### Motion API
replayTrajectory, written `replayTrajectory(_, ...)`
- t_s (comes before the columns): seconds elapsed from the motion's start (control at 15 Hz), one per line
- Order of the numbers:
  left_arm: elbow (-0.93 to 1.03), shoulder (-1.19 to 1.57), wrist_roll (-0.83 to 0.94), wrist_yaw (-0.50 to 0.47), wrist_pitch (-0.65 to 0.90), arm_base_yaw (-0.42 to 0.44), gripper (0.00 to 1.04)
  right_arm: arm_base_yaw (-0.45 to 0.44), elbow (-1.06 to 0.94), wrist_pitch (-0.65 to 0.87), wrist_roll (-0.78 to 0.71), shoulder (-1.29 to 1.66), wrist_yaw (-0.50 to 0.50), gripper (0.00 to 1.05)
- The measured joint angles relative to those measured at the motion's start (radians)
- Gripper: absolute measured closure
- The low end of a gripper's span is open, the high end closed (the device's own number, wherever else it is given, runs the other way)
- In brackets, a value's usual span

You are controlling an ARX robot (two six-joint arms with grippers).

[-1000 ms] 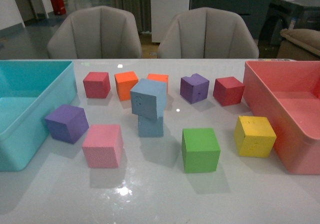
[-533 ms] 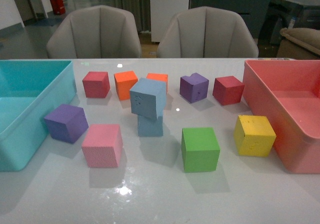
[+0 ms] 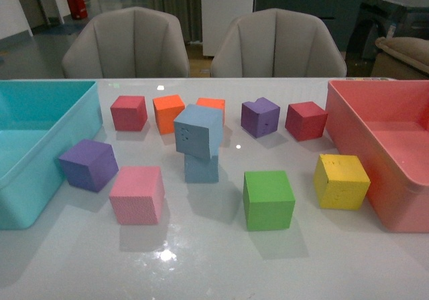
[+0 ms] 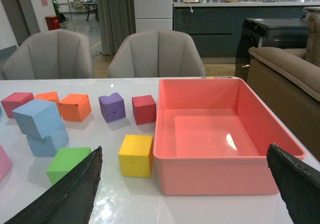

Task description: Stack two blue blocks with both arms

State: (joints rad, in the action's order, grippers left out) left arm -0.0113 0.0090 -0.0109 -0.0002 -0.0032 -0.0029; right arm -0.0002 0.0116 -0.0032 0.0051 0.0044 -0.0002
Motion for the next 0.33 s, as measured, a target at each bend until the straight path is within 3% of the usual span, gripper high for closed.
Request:
replayTrajectory(0.07,0.000,0.000,0.000,0.000,0.000,0.000,0.06,0.000,0.000,0.000,0.000,0.000,0.000,0.06)
replayTrajectory(0.33,0.000,0.000,0.000,0.000,0.000,0.000,0.07,0.000,0.000,0.000,0.000,0.000,0.000,0.06)
